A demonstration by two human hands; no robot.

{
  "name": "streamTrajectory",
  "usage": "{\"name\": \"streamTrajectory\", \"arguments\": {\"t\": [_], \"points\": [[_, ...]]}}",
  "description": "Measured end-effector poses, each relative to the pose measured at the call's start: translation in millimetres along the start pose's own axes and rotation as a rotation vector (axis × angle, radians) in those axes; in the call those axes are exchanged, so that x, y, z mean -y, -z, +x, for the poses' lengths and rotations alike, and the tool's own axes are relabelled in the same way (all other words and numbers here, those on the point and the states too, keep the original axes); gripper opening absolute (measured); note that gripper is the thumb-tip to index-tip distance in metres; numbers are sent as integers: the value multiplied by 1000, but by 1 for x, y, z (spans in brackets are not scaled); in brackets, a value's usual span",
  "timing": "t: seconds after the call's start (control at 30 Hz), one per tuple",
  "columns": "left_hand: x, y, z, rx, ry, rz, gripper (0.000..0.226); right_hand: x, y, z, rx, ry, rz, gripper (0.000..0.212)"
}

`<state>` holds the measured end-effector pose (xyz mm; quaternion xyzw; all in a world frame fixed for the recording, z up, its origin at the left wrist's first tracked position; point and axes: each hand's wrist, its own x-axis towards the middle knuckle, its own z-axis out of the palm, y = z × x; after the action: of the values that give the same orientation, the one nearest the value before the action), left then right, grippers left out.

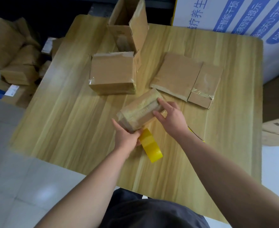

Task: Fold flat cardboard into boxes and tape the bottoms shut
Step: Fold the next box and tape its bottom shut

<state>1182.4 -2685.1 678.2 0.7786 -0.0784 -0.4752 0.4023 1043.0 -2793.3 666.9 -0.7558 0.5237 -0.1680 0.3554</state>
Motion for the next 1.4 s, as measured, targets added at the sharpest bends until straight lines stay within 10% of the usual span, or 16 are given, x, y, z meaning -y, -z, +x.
{"name": "streamTrajectory", "arguments": {"t": [0.27, 0.73, 1.03, 1.27, 1.4], "points": [[12, -6, -22, 125, 139, -150, 25, -2, 1, 12, 76, 41, -143, 65], [6, -12, -25, -130, 100, -49, 10, -20, 38, 1, 62, -83, -16, 52], [2, -14, -27, -124, 21, -17, 11, -80, 30, -47, 289, -414, -403, 48], [3, -10, -26, -107, 25, -55, 12, -64, 57, -57, 276, -142, -145, 16], [5, -10, -26, -110, 22, -57, 13, -23, 66, -48, 326, 68, -332, 37]]}}
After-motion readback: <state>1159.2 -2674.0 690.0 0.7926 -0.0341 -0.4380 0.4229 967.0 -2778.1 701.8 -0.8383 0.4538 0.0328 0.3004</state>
